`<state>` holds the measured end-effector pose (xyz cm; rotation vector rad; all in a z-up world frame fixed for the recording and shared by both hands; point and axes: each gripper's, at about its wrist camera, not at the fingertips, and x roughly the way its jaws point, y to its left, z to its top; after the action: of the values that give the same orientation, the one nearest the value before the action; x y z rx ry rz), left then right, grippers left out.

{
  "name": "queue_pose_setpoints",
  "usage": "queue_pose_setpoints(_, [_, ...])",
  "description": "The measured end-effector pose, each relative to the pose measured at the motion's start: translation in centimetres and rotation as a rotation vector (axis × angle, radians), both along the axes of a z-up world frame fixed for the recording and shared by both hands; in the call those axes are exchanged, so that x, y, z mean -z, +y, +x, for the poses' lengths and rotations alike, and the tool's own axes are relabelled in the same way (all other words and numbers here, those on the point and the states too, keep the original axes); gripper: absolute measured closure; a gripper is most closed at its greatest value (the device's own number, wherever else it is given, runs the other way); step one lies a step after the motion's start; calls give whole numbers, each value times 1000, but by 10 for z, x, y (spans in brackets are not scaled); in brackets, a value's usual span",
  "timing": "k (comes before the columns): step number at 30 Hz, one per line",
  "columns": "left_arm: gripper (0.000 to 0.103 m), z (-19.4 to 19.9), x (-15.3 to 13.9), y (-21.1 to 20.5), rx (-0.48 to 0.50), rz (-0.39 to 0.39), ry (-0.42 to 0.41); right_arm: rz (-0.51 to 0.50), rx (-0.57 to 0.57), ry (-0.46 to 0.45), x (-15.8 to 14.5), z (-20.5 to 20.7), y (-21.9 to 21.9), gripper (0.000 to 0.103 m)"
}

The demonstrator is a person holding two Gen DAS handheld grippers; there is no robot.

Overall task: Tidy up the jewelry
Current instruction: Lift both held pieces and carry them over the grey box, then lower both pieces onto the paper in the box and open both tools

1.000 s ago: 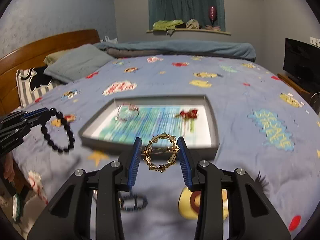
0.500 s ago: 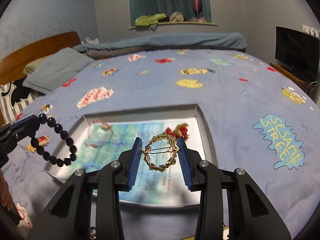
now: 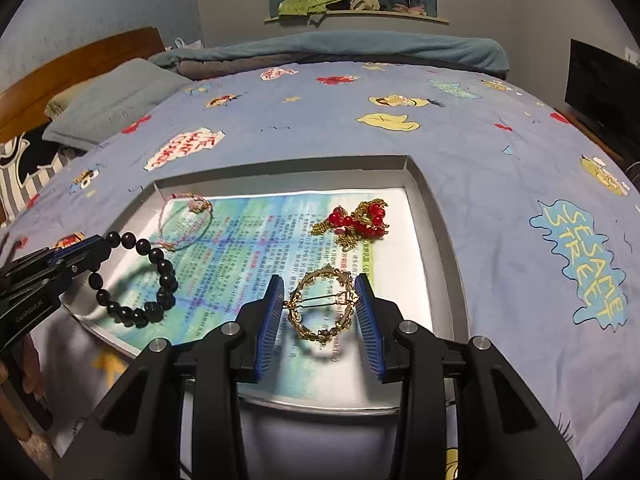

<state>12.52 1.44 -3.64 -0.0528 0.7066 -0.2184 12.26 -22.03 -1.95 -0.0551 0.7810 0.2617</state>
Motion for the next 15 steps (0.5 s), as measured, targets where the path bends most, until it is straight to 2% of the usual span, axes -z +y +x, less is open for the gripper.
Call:
queue_pose_setpoints(4, [88,4,5,-3,12,13,8,-29,-1,2,1,1,3,66])
queue_pose_setpoints(9, [88,3,9,-14,9,78,-3,-48,-9,2,6,3,5,66])
queue_pose_setpoints(15, [88,7,15,-12,-5,80,16,-28,-25,8,13,3,6,66])
